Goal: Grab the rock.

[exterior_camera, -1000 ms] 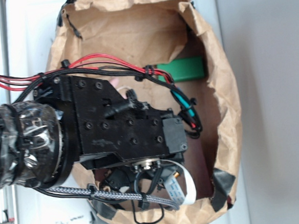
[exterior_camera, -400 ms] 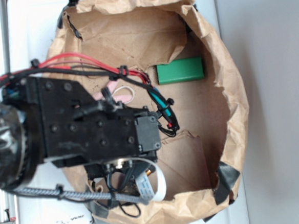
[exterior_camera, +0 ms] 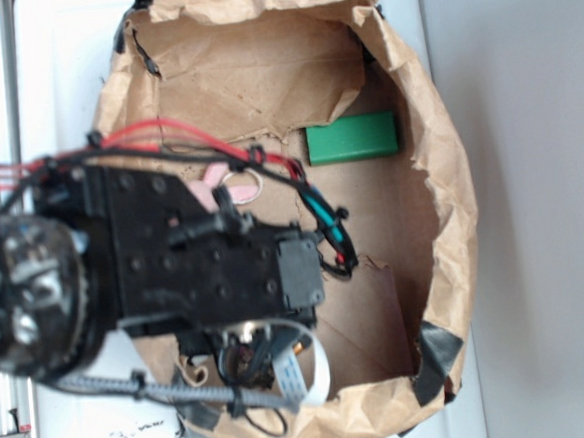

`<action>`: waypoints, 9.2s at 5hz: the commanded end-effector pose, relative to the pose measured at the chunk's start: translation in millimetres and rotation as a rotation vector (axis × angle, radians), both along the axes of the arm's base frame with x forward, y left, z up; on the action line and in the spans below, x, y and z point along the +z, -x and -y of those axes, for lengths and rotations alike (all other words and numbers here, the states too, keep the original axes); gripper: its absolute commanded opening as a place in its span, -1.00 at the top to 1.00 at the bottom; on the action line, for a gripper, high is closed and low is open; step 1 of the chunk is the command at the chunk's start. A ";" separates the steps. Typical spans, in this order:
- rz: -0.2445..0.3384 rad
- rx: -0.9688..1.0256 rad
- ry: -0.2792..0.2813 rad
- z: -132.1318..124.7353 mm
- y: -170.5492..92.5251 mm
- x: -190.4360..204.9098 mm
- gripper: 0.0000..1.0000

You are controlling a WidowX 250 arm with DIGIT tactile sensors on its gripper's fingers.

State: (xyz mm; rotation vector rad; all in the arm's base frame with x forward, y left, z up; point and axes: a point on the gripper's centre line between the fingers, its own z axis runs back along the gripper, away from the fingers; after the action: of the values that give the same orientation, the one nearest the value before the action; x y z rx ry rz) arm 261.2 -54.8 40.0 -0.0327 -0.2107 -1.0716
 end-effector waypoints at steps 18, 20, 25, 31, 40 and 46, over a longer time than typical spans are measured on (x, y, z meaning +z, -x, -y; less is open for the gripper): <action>0.007 -0.107 0.082 42.7 -6.7 4.2 1.00; -0.093 0.170 0.024 -14.9 -50.3 -16.5 1.00; -0.031 0.289 0.115 -39.7 -44.6 28.9 1.00; -0.020 0.224 0.129 -34.7 -31.2 25.9 -1.00; 0.031 0.121 0.099 18.7 -49.1 1.3 1.00; 0.003 0.910 0.003 -88.1 -17.0 129.3 1.00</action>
State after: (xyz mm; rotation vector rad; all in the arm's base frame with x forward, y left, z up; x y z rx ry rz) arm 286.5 37.8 142.1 0.0247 -0.1062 -0.1690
